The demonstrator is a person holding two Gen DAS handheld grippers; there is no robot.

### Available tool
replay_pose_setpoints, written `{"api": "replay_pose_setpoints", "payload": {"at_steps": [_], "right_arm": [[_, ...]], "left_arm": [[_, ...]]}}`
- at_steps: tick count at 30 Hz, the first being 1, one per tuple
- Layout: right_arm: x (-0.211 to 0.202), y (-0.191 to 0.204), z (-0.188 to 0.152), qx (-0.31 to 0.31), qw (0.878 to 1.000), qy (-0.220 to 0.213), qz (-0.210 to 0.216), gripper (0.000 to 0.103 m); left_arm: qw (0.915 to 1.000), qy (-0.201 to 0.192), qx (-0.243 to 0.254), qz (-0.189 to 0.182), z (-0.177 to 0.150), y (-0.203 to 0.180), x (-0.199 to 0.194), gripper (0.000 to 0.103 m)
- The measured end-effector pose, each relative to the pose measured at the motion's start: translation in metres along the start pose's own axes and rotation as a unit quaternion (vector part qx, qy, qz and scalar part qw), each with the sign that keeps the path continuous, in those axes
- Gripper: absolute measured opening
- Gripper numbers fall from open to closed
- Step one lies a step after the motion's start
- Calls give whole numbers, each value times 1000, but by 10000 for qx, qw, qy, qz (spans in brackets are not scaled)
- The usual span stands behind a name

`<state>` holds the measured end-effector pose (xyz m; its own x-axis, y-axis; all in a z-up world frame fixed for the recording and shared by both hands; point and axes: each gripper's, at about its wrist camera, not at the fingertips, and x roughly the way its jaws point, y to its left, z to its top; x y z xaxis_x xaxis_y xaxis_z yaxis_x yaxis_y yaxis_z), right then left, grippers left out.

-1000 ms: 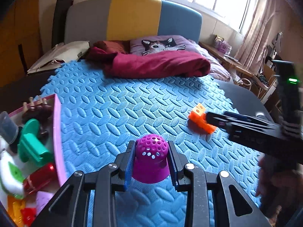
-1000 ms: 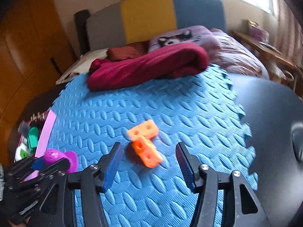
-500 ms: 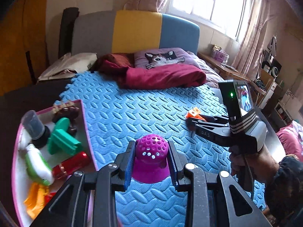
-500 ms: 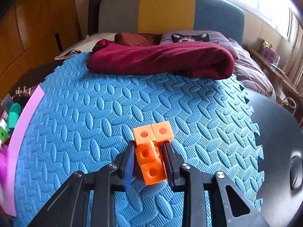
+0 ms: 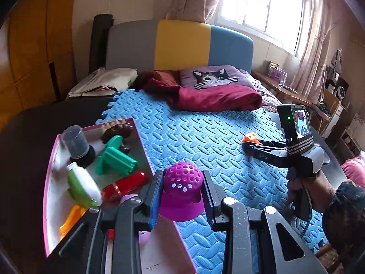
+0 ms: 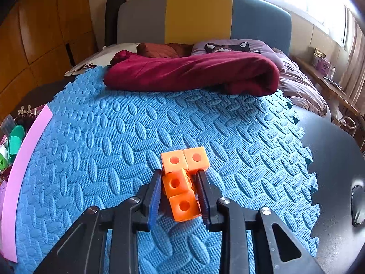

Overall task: Organize rigid objects
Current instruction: 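Carry the magenta toy with the left gripper into the tray and open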

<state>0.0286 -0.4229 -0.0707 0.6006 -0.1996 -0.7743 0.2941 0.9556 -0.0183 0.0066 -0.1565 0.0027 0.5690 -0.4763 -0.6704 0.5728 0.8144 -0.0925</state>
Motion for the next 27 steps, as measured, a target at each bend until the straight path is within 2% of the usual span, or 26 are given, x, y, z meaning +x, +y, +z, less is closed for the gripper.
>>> {"api": "replay_pose_setpoints", "payload": {"at_steps": [27], "right_arm": [[1, -2, -1, 30, 10000, -1, 25, 28]], "left_arm": [[9986, 11, -428, 313, -14, 43, -15, 33]]}}
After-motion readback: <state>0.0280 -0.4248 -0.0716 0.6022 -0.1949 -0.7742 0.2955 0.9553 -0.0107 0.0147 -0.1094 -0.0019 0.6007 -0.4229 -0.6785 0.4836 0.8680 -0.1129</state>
